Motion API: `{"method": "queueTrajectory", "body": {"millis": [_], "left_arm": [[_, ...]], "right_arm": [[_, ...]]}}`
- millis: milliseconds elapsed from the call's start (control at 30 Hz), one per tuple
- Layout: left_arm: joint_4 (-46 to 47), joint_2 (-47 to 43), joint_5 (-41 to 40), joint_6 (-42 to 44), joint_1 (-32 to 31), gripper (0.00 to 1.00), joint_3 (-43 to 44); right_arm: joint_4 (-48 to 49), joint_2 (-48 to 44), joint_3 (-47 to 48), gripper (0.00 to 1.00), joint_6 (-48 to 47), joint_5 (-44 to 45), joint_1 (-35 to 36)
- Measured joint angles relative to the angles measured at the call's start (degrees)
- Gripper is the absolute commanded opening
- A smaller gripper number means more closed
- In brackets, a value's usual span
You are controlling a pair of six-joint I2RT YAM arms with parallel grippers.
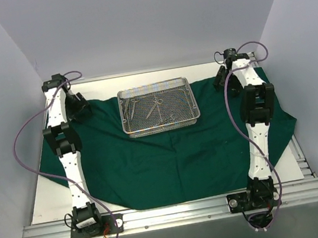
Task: Open and lay out the surgical kit
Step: Smooth out the surgical kit at the center of the board.
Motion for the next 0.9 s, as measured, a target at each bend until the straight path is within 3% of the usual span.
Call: {"method": "queueTrajectory", "body": {"millis": [233, 433, 600, 733, 767, 900], "left_arm": [[7.1, 1.9, 7.8, -3.3, 4.0, 0.74, 3.1], [13.0, 1.0, 10.2, -3.5, 4.4, 0.81, 1.3], [17.0, -5.5, 8.2, -1.1, 3.7, 0.89, -8.6], [16.8, -10.4, 5.0, 1.4, 2.8, 0.9, -11.3], [16.9, -12.2, 4.3, 2.3, 2.4, 0.96, -12.3], [16.4, -16.7, 1.0, 4.8, -0.9, 0.94, -15.3]], "right_arm": [[-3.0, 3.0, 5.6, 0.82, 5.8, -0.9, -0.9], [-2.9, 3.4, 7.0, 0.82, 7.0, -2.8, -1.1], [-0.5, 3.3, 7.5, 0.88, 1.3, -3.2, 0.2], [0.9, 3.2, 7.5, 0.91, -4.0, -1.4, 3.2], [1.0, 3.1, 7.5, 0.92, -5.1, -0.9, 4.2], [1.0, 2.3, 6.6, 0.93, -9.2, 1.4, 8.7]]}}
